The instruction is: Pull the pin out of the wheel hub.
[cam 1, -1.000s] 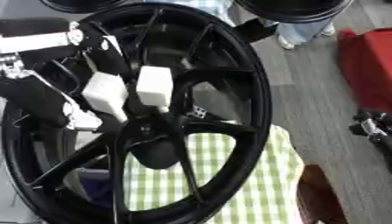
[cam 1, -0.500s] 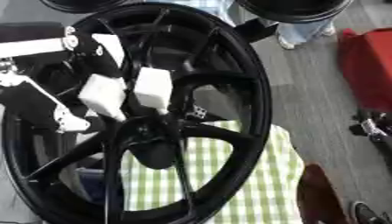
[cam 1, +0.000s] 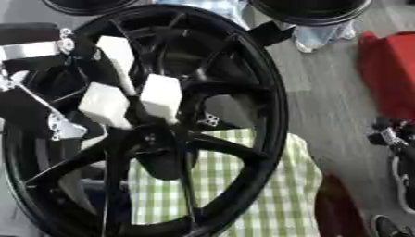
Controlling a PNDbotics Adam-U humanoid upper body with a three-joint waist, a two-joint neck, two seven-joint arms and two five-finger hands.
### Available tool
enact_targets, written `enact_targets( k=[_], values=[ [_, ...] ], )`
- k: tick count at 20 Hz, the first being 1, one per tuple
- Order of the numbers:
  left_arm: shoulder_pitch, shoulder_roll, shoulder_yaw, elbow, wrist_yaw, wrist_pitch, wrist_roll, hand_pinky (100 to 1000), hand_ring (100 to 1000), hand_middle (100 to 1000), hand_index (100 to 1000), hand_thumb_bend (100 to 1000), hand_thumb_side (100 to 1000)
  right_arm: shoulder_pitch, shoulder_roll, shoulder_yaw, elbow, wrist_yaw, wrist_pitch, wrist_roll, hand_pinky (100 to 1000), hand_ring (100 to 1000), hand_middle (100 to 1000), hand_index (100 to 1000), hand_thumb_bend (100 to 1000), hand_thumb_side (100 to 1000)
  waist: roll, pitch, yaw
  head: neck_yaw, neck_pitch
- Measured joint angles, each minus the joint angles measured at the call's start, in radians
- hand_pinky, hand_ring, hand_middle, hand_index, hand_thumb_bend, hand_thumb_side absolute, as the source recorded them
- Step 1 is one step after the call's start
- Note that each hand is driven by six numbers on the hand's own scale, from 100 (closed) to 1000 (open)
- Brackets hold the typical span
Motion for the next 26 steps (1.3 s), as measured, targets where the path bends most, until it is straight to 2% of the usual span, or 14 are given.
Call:
enact_targets(
  k=[16, 21, 26],
  values=[
    [-0.051, -0.051, -0.053, 0.081, -0.077, -0.037, -0.026, 638, 678, 585, 733, 455, 100, 0.001, 0.009, 0.0, 0.0, 0.0, -0.001, -0.006, 686, 620, 652, 750, 222, 531, 0.0, 0.0, -0.006, 0.003, -0.001],
    [-0.051, -0.063, -0.057, 0.095, -0.077, -0.044, -0.015, 602, 624, 525, 691, 411, 100, 0.002, 0.009, 0.0, 0.003, 0.0, -0.001, -0.008, 686, 620, 652, 751, 225, 531, 0.0, 0.0, -0.006, 0.004, -0.001],
    [-0.051, -0.063, -0.056, 0.087, -0.081, -0.045, 0.013, 528, 512, 404, 571, 314, 100, 0.006, 0.01, 0.0, 0.005, 0.0, 0.0, -0.01, 686, 620, 653, 752, 222, 533, 0.0, 0.0, -0.006, 0.004, -0.001]
  ],
)
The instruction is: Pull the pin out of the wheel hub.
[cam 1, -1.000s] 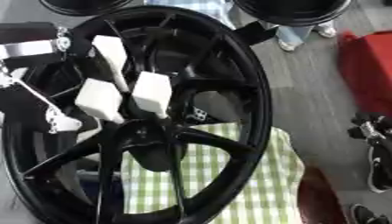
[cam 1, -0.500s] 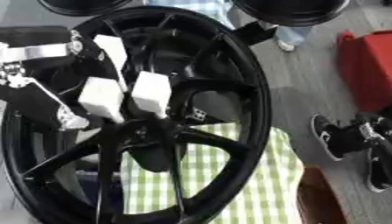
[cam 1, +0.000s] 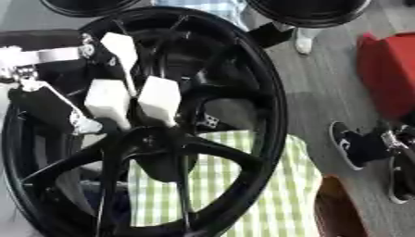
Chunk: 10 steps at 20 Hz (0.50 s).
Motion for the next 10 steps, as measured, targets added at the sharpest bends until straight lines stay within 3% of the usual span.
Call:
enact_targets(
  k=[2, 10],
  values=[
    [0.0, 0.0, 0.0, -0.009, -0.015, -0.008, 0.007, 493, 472, 351, 519, 277, 100, 0.0, 0.0, 0.0, 0.0, 0.0, -0.001, -0.001, 686, 620, 653, 752, 221, 534, 0.0, 0.0, 0.0, 0.0, 0.0],
    [0.007, 0.001, 0.008, -0.037, -0.056, -0.036, 0.034, 448, 428, 294, 467, 263, 100, 0.002, 0.0, 0.0, 0.0, -0.001, -0.002, -0.004, 686, 621, 653, 752, 220, 534, -0.001, 0.0, 0.001, -0.004, 0.0]
  ],
)
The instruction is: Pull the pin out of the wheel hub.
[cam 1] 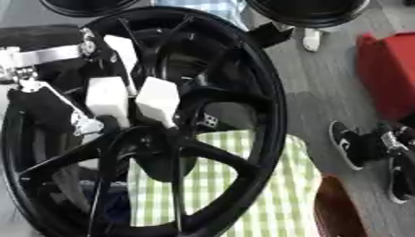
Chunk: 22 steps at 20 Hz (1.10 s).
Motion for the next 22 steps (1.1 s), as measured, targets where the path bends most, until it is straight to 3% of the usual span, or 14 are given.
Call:
enact_targets(
  k=[6, 13, 19, 22],
  values=[
    [0.025, 0.024, 0.057, -0.041, -0.004, -0.005, 0.034, 461, 410, 271, 449, 258, 100, 0.001, 0.0, -0.002, 0.0, 0.0, -0.001, -0.002, 687, 621, 654, 753, 215, 537, 0.0, 0.0, 0.002, -0.007, 0.0],
    [0.073, 0.084, 0.183, -0.045, 0.054, -0.031, 0.13, 466, 415, 255, 443, 281, 100, 0.01, -0.001, -0.008, 0.0, 0.0, -0.003, -0.008, 687, 621, 654, 753, 213, 536, 0.0, -0.006, 0.018, -0.031, 0.003],
    [0.152, 0.138, 0.323, -0.045, 0.184, 0.02, 0.231, 465, 423, 244, 442, 291, 100, 0.018, -0.003, -0.017, 0.0, 0.0, -0.005, -0.015, 687, 621, 654, 753, 208, 534, -0.004, -0.013, 0.031, -0.051, 0.011],
    [0.239, 0.163, 0.418, -0.035, 0.236, 0.069, 0.309, 466, 426, 239, 441, 297, 100, 0.022, -0.007, -0.026, 0.0, 0.0, -0.007, -0.023, 687, 620, 654, 753, 207, 533, -0.006, -0.016, 0.04, -0.053, 0.011]
  ],
)
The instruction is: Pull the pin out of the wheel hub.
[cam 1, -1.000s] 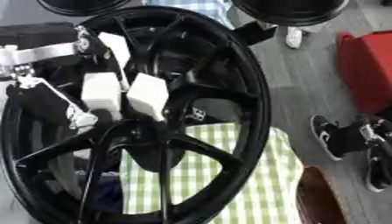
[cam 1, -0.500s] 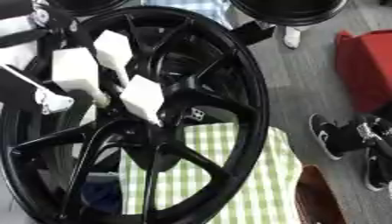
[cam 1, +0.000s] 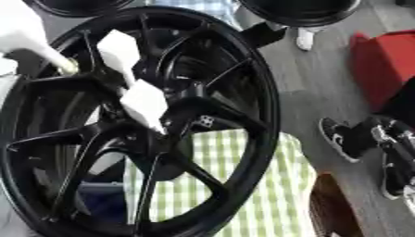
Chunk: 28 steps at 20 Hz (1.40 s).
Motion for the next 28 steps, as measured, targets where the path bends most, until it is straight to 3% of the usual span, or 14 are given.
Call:
enact_targets(
  k=[5, 10, 13, 16, 17, 21, 24, 28],
  values=[
    [0.15, 0.018, 0.149, 0.137, 0.062, 0.048, 0.157, 469, 431, 239, 446, 300, 100, 0.005, -0.004, -0.015, -0.001, -0.001, -0.004, -0.013, 687, 620, 654, 753, 203, 530, -0.01, -0.009, 0.005, 0.0, 0.0],
    [0.264, 0.004, 0.249, 0.324, 0.095, 0.04, 0.303, 508, 471, 282, 494, 362, 100, 0.005, -0.004, -0.03, -0.001, -0.007, -0.007, -0.027, 687, 620, 654, 753, 200, 529, -0.019, -0.015, 0.012, -0.004, 0.0],
    [0.302, -0.022, 0.273, 0.409, 0.108, 0.02, 0.375, 590, 575, 387, 588, 553, 100, 0.005, -0.004, -0.033, -0.002, -0.009, -0.009, -0.031, 687, 620, 654, 753, 198, 528, -0.024, -0.021, 0.012, -0.008, 0.0],
    [0.326, -0.049, 0.276, 0.458, 0.102, -0.026, 0.395, 839, 922, 691, 810, 913, 416, 0.004, -0.004, -0.035, -0.003, -0.01, -0.009, -0.032, 686, 619, 654, 753, 198, 527, -0.027, -0.024, 0.009, -0.008, 0.0],
    [0.333, -0.058, 0.276, 0.467, 0.09, -0.047, 0.389, 857, 950, 730, 835, 934, 447, 0.003, -0.004, -0.035, -0.004, -0.01, -0.009, -0.032, 686, 619, 654, 753, 198, 527, -0.028, -0.025, 0.008, -0.008, 0.0],
    [0.351, -0.095, 0.276, 0.497, 0.046, -0.118, 0.343, 834, 936, 721, 833, 864, 536, -0.004, -0.004, -0.035, -0.004, -0.014, -0.008, -0.032, 686, 619, 654, 753, 197, 527, -0.028, -0.027, 0.003, -0.007, 0.0],
    [0.353, -0.118, 0.276, 0.503, 0.045, -0.13, 0.334, 784, 885, 624, 770, 770, 503, -0.005, -0.004, -0.035, -0.004, -0.017, -0.008, -0.032, 686, 619, 654, 753, 196, 526, -0.027, -0.028, 0.002, -0.007, -0.001],
    [0.329, -0.182, 0.277, 0.468, 0.129, -0.145, 0.391, 763, 863, 574, 745, 734, 485, -0.01, -0.004, -0.035, -0.004, -0.019, -0.008, -0.032, 685, 618, 653, 753, 194, 525, -0.022, -0.031, 0.002, -0.003, -0.001]
  ],
)
